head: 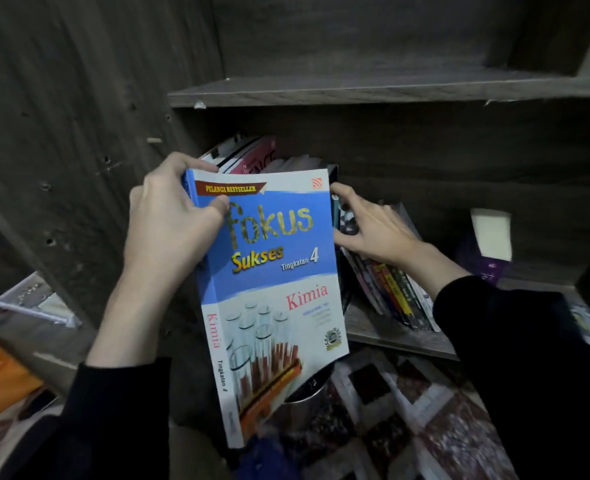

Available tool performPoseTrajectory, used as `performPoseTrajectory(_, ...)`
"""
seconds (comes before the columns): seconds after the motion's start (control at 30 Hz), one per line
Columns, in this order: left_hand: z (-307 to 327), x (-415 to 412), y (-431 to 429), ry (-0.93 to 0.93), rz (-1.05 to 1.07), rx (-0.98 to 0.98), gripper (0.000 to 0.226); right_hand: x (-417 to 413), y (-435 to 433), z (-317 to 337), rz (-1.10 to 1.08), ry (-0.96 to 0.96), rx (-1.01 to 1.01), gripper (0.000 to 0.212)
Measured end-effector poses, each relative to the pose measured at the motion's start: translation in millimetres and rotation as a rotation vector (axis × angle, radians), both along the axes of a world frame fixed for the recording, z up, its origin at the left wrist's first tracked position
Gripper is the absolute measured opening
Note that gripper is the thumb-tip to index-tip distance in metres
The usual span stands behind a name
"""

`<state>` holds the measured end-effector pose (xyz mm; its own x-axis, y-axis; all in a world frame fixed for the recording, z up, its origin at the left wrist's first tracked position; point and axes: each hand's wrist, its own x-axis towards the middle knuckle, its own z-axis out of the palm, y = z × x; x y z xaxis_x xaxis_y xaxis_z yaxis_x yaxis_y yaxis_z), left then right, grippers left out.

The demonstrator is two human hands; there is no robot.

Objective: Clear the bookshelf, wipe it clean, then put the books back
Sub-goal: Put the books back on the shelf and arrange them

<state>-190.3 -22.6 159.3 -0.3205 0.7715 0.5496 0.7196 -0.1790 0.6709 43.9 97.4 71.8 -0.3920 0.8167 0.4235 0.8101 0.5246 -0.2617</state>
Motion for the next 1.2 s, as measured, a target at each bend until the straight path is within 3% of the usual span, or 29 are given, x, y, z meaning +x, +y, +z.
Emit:
performPoseTrajectory(0.13, 18.9, -2.0, -2.9, -0.074, -0.055, -0.012, 0.024, -1.1, -1.1, -2.7, -0.043, -0.025, -0.02, 0.067)
performPoseTrajectory(0.27, 38.8, 4.5, -9.7, -0.333, -0.388, -0.059, 0.03, -1.7, 0.0, 4.8, -0.074, -0.009, -0.078, 0.057)
performPoseTrajectory(0.33, 42.6, 7.0, -12.4, -0.421, -0.532, -0.07, 0.029, 19.4, 20.4, -28.3, -0.135, -0.13, -0.158, 0.042)
performPoseTrajectory(0.4, 41.1, 5.6, -10.3, -0.46, -0.57, -0.092, 0.031, 37.9, 23.0, -48.6, -0.204, -0.235, -0.225, 0.051)
performPoseTrajectory(0.47, 33.9, 1.9, -3.7, -0.45, -0.536, -0.125, 0.029, 37.2, 15.3, -48.2, -0.216, -0.22, -0.252, 0.054)
performPoseTrajectory(0.53, 23.7, -2.7, 3.6, -0.474, -0.487, -0.157, 0.027, 21.7, 3.3, -21.7, -0.104, -0.058, -0.259, 0.048)
performPoseTrajectory(0.6, 13.1, -7.7, 9.9, -0.51, -0.421, -0.173, 0.026, 2.1, -2.7, 8.4, -0.066, 0.067, -0.234, 0.057)
performPoseTrajectory(0.7, 3.2, -14.6, 16.0, -0.497, -0.342, -0.168, 0.027, 0.1, 0.8, 0.0, 0.0, 0.027, -0.072, 0.075)
performPoseTrajectory(0.97, -4.6, -13.0, 22.7, -0.142, -0.033, -0.101, 0.027, 1.9, -5.4, 1.4, -0.006, -0.038, -0.029, 0.069)
performPoseTrajectory(1.2, 20.0, 8.5, 10.5, -0.092, 0.031, -0.076, 0.021, 2.3, -0.8, -1.7, -0.001, -0.03, -0.004, 0.066)
